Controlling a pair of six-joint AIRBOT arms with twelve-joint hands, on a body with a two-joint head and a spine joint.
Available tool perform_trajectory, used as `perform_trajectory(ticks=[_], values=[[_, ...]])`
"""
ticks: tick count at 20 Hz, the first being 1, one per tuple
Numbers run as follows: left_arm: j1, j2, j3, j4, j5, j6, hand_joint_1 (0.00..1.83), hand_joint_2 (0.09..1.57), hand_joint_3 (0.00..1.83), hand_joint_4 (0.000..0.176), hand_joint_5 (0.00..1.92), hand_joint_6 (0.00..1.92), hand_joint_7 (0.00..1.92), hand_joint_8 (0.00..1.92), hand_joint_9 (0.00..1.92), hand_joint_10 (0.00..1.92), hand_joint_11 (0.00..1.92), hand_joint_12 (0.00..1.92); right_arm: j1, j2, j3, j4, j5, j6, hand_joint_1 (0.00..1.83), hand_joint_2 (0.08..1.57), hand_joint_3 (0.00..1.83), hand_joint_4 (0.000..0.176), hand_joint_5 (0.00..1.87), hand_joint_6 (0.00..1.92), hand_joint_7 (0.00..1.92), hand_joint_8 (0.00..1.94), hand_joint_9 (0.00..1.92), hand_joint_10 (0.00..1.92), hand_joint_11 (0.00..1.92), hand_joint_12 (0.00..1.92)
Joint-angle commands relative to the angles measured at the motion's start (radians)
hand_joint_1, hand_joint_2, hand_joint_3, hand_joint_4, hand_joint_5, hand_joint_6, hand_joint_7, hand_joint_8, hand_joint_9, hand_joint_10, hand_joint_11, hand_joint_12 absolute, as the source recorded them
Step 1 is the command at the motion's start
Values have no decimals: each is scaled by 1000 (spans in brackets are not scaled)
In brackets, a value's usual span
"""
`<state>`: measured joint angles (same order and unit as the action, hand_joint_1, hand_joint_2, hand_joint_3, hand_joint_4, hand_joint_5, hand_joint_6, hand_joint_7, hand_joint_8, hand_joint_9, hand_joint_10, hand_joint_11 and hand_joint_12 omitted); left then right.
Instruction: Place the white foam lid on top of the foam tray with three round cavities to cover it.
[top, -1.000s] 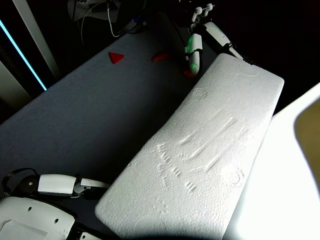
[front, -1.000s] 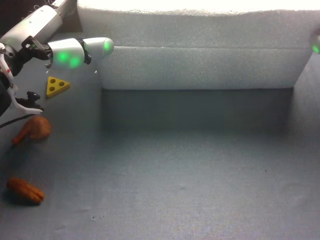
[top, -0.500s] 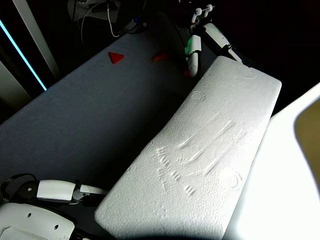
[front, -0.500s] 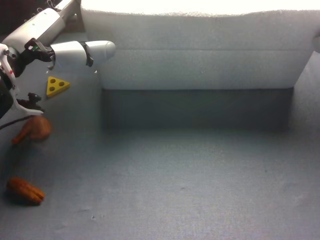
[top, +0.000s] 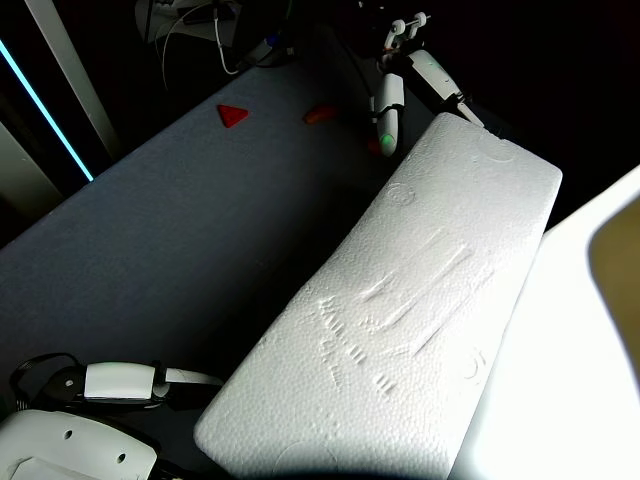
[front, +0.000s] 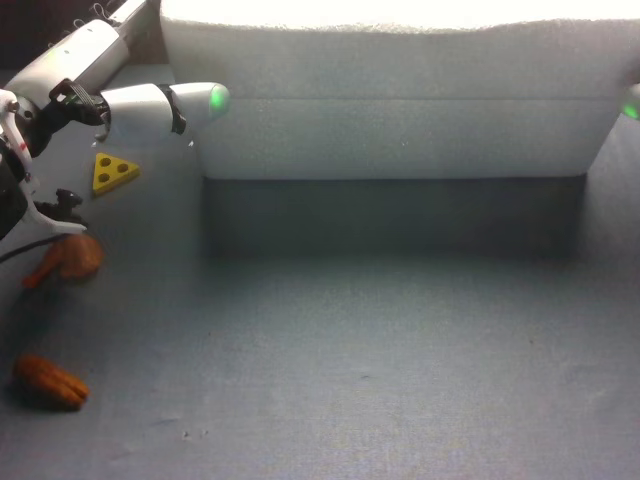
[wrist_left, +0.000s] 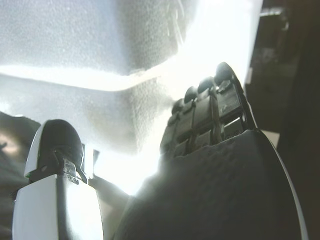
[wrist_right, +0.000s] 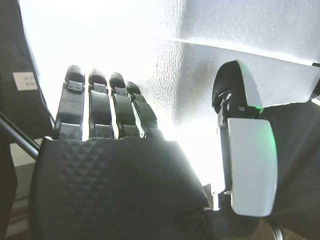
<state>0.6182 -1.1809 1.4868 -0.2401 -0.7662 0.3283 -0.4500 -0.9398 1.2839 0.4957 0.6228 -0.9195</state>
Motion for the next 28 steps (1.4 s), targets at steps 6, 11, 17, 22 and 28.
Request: perform_trajectory(ticks=[6,11,17,22,28], values=[[9,15,-5,-17,-138,1,542,1065,1,16,37,1,0,0,0,0,0,548,23,-3,8,-39,89,-2,536,1149,17,0,0,0,0,0,0,0,0,0],[10,17,-3,-23,-118,15,559,1074,0,2,58,1,0,0,0,0,0,577,24,-5,13,-37,81,-2,553,1149,5,0,0,0,0,0,0,0,0,0],[22,10,8,-29,-98,9,537,1056,0,5,32,0,0,0,0,0,0,565,12,-7,12,-15,80,-2,617,1138,0,0,0,0,0,0,0,0,0,0],[34,15,9,-36,-83,20,546,1053,1,0,20,4,0,0,0,0,0,492,2,16,-9,40,79,-80,657,1109,0,0,0,0,0,0,0,0,0,0],[56,39,-6,-59,-117,22,615,1070,2,0,11,1,0,0,0,0,0,378,-14,53,-30,58,98,-87,652,1111,0,0,0,0,0,0,0,0,0,0]])
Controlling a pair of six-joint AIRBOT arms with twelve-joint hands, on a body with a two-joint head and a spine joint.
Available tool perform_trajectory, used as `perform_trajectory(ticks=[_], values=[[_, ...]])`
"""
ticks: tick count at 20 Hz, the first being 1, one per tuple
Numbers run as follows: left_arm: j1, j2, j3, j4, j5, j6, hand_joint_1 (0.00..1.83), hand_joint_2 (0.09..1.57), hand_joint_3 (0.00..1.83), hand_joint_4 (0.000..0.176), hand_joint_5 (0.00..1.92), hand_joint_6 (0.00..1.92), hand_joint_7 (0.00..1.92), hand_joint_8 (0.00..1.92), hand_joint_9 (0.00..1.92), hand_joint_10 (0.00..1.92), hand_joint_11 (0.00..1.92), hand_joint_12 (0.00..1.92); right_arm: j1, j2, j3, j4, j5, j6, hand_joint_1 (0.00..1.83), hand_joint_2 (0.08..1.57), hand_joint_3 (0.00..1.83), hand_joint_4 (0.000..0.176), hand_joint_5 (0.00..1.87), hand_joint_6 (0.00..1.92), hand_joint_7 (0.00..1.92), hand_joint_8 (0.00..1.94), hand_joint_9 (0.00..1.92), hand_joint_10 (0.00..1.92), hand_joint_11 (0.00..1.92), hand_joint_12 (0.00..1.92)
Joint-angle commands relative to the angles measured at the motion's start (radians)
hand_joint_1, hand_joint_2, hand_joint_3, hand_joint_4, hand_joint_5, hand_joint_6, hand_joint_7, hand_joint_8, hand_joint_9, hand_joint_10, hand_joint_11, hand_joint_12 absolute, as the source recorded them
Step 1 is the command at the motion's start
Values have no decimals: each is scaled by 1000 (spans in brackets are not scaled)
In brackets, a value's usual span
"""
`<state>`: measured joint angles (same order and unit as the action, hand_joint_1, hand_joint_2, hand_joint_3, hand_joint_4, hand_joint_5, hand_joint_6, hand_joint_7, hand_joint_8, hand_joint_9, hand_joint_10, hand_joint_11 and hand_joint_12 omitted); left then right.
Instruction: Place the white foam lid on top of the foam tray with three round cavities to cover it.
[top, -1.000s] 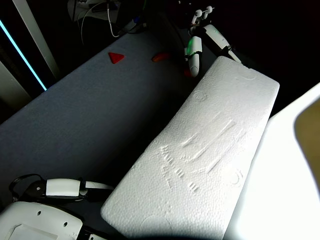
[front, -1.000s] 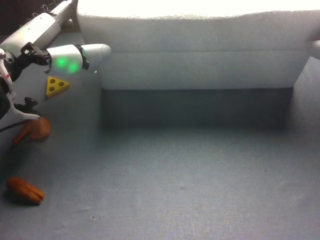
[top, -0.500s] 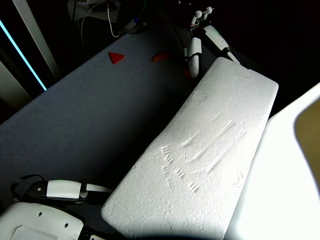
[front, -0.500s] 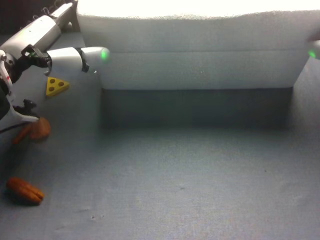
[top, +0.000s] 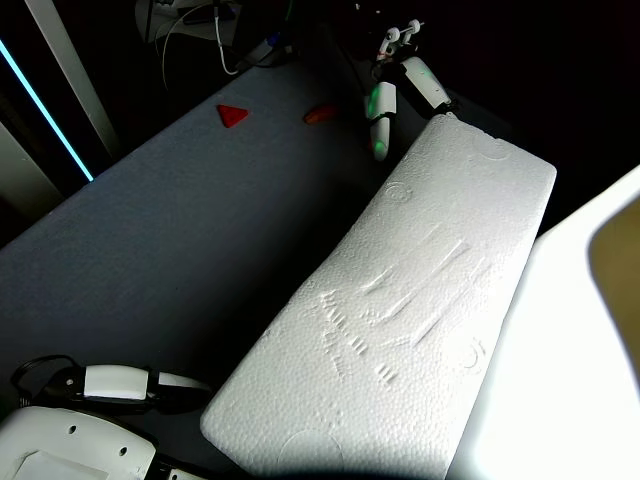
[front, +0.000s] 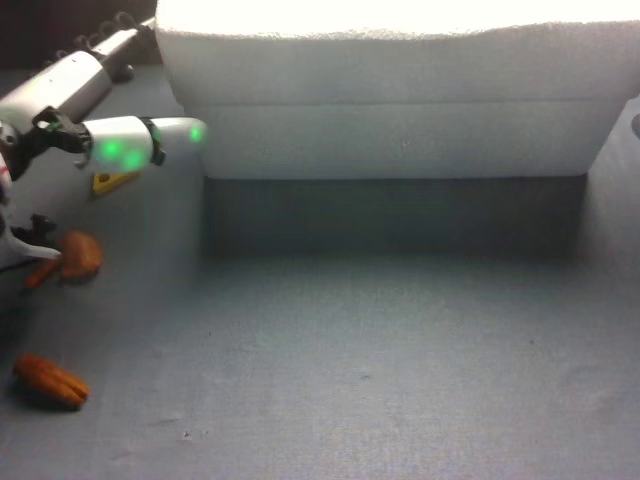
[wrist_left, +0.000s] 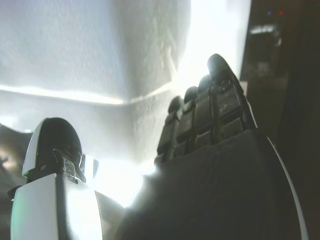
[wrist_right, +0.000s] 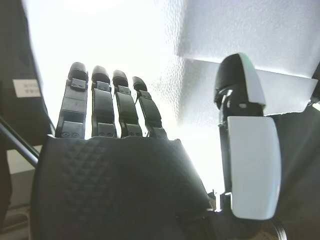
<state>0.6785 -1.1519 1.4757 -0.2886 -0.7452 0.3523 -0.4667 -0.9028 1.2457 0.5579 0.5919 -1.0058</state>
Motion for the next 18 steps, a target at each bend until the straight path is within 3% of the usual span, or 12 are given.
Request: perform_trajectory(ticks=[1,6,9,15,18], values=[[-2,14,2,-13,-143,-1,611,1077,2,0,9,0,0,0,0,0,0,276,-3,27,3,1,135,-2,622,1119,0,0,0,0,0,0,0,0,0,0],[22,38,-12,-39,-174,4,568,1070,0,0,0,0,0,0,0,0,0,4,-35,71,-23,30,175,-3,633,1158,12,0,0,0,0,0,0,0,0,0],[49,64,-42,-54,-233,4,579,1079,2,4,7,3,0,0,0,0,0,0,-53,98,-56,33,221,-3,590,1204,21,0,0,0,0,0,0,0,0,0],[107,145,-146,-47,-429,1,506,1045,0,0,42,14,0,0,0,0,13,7,-135,187,-180,-48,414,42,311,1376,13,0,0,0,0,0,0,0,56,42],[151,193,-210,-37,-539,0,544,1052,0,11,54,17,0,0,0,0,24,14,-156,227,-246,-107,511,69,278,1376,7,0,0,0,0,0,0,0,1,19]])
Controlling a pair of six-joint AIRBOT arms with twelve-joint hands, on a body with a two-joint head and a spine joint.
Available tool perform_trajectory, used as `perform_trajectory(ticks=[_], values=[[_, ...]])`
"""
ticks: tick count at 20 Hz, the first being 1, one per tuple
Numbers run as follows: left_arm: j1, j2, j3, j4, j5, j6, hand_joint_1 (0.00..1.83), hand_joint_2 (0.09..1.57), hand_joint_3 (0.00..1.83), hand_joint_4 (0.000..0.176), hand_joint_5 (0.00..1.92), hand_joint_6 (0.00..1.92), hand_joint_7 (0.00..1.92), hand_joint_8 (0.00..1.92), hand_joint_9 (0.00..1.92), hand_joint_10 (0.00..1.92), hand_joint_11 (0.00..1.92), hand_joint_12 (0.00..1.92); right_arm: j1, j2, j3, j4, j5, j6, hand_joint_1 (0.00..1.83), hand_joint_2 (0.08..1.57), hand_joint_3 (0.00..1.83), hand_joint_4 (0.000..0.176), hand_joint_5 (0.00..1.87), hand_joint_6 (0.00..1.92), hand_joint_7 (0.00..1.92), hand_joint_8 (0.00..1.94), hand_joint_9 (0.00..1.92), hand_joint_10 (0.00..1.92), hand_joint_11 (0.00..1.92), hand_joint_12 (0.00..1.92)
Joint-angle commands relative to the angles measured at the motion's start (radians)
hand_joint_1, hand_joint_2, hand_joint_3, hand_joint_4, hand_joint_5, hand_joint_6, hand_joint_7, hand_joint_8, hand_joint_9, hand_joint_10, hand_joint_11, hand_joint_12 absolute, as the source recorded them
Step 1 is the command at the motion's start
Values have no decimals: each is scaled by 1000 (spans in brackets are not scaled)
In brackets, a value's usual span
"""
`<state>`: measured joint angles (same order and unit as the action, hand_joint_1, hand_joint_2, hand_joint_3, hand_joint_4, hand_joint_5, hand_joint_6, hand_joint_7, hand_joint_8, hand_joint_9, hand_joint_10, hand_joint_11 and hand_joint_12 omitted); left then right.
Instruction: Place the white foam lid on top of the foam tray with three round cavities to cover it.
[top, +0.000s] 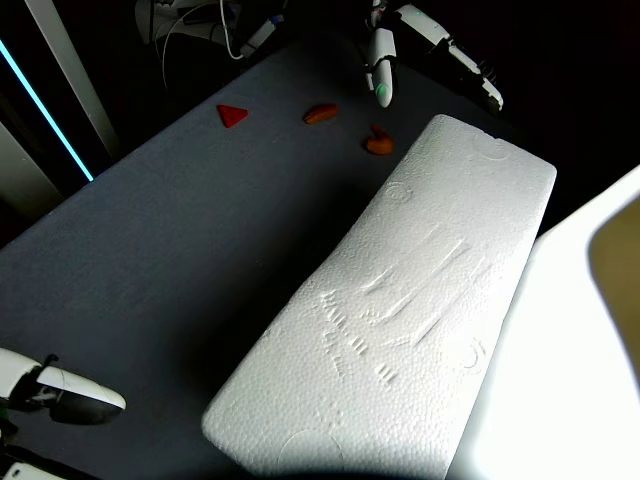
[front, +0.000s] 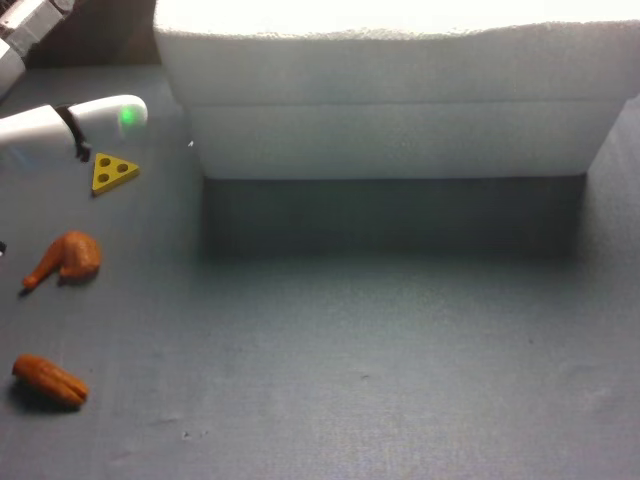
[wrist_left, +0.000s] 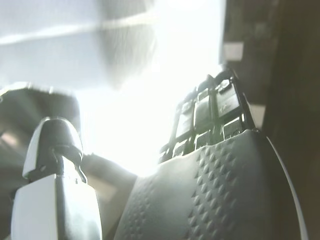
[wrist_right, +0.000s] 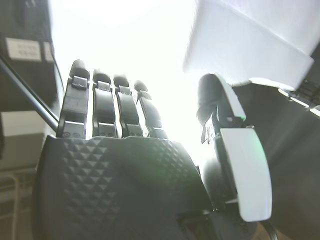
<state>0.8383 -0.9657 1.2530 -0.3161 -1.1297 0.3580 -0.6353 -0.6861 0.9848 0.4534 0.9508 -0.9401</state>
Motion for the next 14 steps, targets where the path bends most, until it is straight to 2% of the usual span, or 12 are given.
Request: perform_trajectory(ticks=[1,2,4,5,6,7,8,10,11,12,13,14], values=[[5,22,-9,2,-190,-5,544,1052,0,11,54,17,0,0,0,0,24,14,-8,22,-9,-24,185,11,278,1376,7,0,0,0,0,0,0,0,1,19],[20,39,-35,17,-228,-5,579,1069,1,13,48,13,0,0,0,0,41,25,-34,35,-37,-47,229,21,330,1387,0,0,0,0,0,0,0,0,0,180],[50,68,-77,36,-288,-5,557,1103,0,45,16,1,0,0,0,0,4,119,-85,47,-69,-81,291,52,312,1343,0,13,0,0,0,0,34,10,0,881],[61,79,-96,48,-312,-4,549,1117,0,38,9,4,0,0,0,0,0,282,-118,50,-83,-92,329,69,366,1338,0,41,0,0,0,0,44,14,0,889],[69,86,-110,64,-326,-3,537,1141,2,52,10,3,0,0,0,0,0,355,-151,58,-100,-100,366,82,387,1351,1,45,0,0,0,0,15,14,0,564],[74,92,-123,89,-333,-4,531,1153,1,54,13,2,0,0,0,0,0,403,-193,67,-123,-106,417,98,402,1374,3,36,0,0,0,0,22,19,0,399],[75,97,-137,119,-335,-8,519,1171,2,48,15,1,0,0,0,0,0,377,-236,74,-141,-109,469,124,412,1401,6,48,0,0,0,0,17,16,0,209],[76,104,-157,165,-333,-17,520,1174,0,23,16,1,0,0,0,0,0,367,-303,81,-165,-116,534,158,419,1421,7,42,0,0,0,0,1,1,0,10],[76,104,-162,183,-328,-23,493,1161,0,17,27,5,0,0,0,0,0,373,-332,84,-173,-124,553,172,473,1443,0,25,0,0,21,0,116,27,0,380],[73,103,-167,207,-317,-30,498,1156,0,16,32,6,0,0,0,0,0,368,-365,89,-179,-133,571,192,515,1439,0,13,9,4,39,4,138,29,0,595],[70,100,-169,222,-309,-35,455,1168,0,21,17,3,0,0,0,0,0,281,-377,89,-180,-142,578,204,557,1418,0,34,53,18,55,6,135,21,0,592],[67,91,-168,241,-295,-47,473,1181,2,11,12,1,0,0,0,0,0,238,-397,83,-182,-148,586,212,580,1405,0,15,49,14,51,2,141,20,0,654]])
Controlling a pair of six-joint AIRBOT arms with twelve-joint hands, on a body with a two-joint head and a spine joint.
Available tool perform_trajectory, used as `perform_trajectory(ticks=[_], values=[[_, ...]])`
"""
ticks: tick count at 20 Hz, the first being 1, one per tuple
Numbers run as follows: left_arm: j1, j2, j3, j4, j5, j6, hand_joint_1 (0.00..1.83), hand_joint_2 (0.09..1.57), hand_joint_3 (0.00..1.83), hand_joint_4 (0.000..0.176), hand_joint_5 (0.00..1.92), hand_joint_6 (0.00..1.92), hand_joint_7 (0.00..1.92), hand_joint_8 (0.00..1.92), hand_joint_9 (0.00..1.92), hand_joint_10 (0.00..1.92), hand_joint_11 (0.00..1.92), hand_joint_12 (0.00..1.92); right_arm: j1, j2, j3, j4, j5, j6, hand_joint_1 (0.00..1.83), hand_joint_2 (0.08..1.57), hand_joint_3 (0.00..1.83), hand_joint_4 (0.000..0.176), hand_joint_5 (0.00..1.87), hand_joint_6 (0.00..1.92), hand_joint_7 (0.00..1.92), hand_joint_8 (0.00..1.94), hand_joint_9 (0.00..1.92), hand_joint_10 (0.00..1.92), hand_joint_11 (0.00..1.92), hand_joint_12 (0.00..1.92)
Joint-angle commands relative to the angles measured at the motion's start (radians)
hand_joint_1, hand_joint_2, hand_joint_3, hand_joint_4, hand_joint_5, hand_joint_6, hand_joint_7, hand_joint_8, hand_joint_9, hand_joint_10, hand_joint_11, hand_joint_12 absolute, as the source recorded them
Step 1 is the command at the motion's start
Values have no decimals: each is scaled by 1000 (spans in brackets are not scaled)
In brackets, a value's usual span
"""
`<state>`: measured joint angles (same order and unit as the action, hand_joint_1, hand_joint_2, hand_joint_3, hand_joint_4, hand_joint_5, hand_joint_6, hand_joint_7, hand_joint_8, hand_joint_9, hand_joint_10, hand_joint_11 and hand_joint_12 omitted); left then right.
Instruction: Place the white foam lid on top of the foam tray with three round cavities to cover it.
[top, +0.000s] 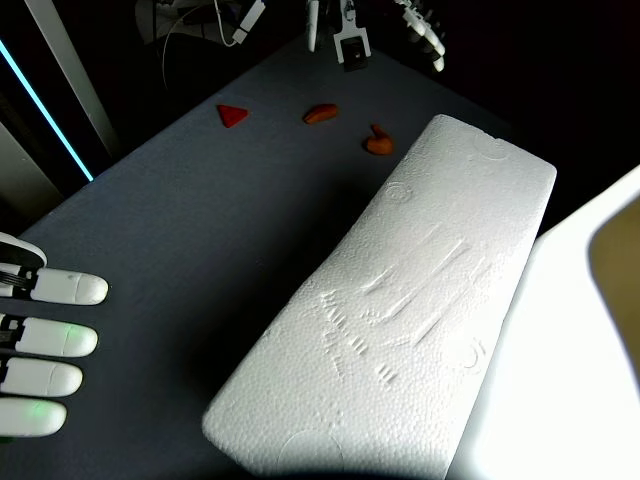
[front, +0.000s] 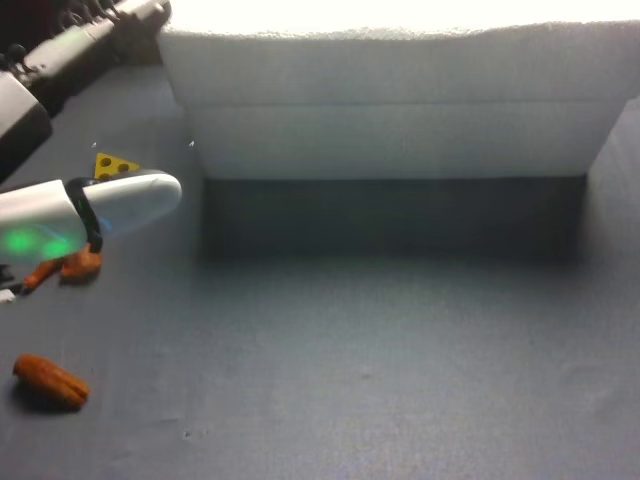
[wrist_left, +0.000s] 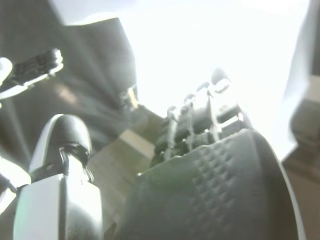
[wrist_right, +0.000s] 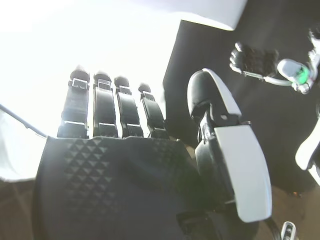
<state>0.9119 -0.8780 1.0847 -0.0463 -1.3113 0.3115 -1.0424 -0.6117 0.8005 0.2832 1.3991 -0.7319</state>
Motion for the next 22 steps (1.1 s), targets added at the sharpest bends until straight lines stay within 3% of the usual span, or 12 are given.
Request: perform_trajectory(ticks=[1,3,4,5,6,7,8,10,11,13,18,22], values=[[-13,-10,7,-9,-99,-20,473,1203,4,5,2,0,0,0,0,0,0,124,-2,-1,3,12,137,11,566,1375,0,37,41,8,56,2,131,12,0,610],[-36,-38,22,46,-42,-56,521,1213,2,7,0,0,0,0,0,0,0,133,-5,-16,5,-13,116,33,560,1376,0,21,9,2,22,3,80,7,0,468],[-40,-47,27,60,-28,-68,509,1219,3,0,0,0,0,0,0,0,0,137,-5,-23,8,-21,104,39,509,1404,7,0,1,0,4,0,19,17,0,190],[-41,-62,36,70,-10,-81,469,1224,5,0,0,0,0,0,0,0,0,145,-4,-36,15,-37,81,52,503,1397,2,0,0,0,0,0,16,17,0,89],[-41,-69,39,73,-5,-85,461,1224,5,24,0,0,0,0,0,0,0,145,-4,-41,18,-43,70,56,504,1395,1,0,0,0,0,0,7,13,0,69],[-43,-83,47,82,10,-93,485,1242,5,21,5,1,0,0,0,0,0,118,-1,-49,21,-54,53,62,488,1403,4,0,0,0,0,0,1,2,0,73],[-48,-95,53,94,25,-102,482,1254,4,6,14,2,0,0,0,0,0,24,1,-57,25,-62,40,67,468,1419,2,0,0,0,0,0,4,1,0,178],[-57,-113,63,115,53,-114,424,1253,2,0,14,1,0,0,0,0,10,6,7,-71,35,-80,7,80,452,1427,1,0,0,0,0,0,9,3,0,288],[-58,-118,66,123,60,-120,389,1259,4,6,3,1,0,0,0,0,1,0,11,-78,39,-90,-10,85,402,1433,2,0,0,0,0,0,7,1,0,207],[-61,-123,67,134,67,-127,378,1245,0,28,4,2,0,0,0,0,0,0,16,-90,45,-104,-30,93,353,1414,0,0,0,0,0,0,0,0,0,237],[-63,-129,65,139,61,-130,396,1241,0,11,4,2,0,0,0,0,0,0,17,-99,45,-116,-37,102,329,1432,2,0,0,0,0,0,0,0,0,330],[-60,-136,70,138,64,-135,372,1254,3,18,0,0,0,0,0,0,0,0,16,-99,43,-116,-36,103,303,1440,2,0,0,0,0,0,4,2,0,604]])
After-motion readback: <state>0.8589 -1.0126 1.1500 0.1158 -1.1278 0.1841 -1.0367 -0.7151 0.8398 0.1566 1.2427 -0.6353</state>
